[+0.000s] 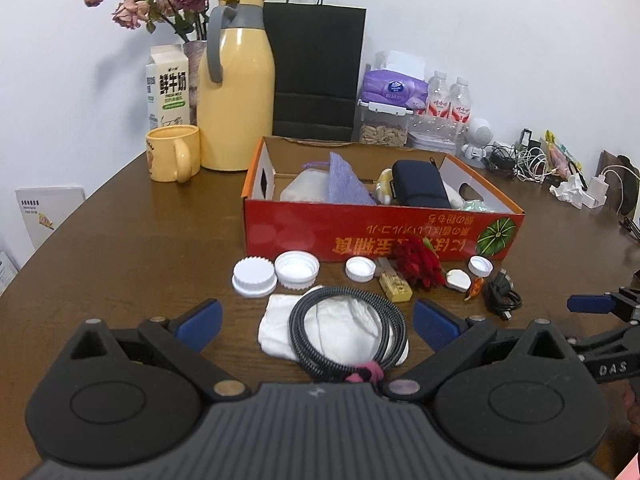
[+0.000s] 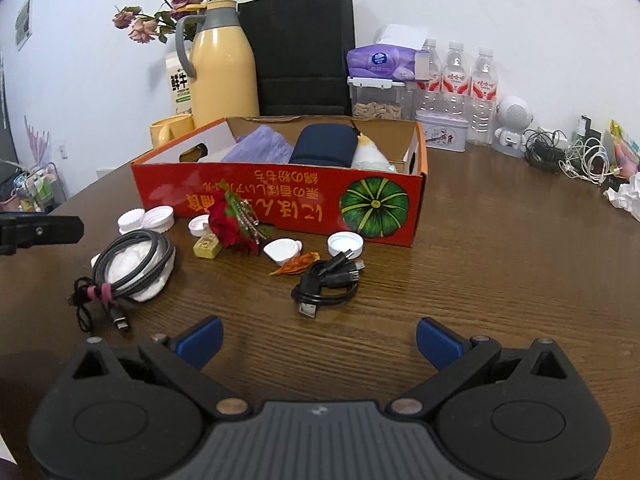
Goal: Organize objects
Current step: 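Withdraw both grippers from the box toward the black cables, then grasp the black USB cables with the right gripper while the left gripper grasps the coiled black cable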
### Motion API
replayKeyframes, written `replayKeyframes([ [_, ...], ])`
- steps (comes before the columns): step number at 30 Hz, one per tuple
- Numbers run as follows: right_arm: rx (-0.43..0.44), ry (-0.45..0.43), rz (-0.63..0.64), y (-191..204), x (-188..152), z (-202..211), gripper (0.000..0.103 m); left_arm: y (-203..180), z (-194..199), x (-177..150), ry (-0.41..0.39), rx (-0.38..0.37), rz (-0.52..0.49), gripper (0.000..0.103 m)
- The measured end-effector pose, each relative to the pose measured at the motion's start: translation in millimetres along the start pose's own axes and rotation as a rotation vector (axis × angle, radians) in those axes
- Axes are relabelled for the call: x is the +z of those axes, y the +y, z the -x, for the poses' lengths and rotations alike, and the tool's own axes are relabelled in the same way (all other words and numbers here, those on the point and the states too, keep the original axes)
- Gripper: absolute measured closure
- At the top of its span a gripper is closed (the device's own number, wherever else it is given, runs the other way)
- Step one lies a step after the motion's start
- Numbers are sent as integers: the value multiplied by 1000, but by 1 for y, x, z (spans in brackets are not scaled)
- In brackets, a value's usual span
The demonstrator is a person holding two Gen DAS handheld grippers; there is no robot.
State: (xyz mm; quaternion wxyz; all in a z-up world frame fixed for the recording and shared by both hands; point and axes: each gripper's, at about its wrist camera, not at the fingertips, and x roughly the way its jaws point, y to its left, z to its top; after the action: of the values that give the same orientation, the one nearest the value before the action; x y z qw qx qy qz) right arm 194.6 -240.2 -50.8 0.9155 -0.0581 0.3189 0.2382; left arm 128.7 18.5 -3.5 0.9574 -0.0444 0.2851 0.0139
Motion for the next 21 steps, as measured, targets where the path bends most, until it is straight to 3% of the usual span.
replayKeyframes([
  [13,-9,60,60,0,29,-56,45,0,-7,-4,40,27,-3,0],
  [21,6,21,44,-5,22,-56,56,-15,-31,-5,85,-2,-29,0],
])
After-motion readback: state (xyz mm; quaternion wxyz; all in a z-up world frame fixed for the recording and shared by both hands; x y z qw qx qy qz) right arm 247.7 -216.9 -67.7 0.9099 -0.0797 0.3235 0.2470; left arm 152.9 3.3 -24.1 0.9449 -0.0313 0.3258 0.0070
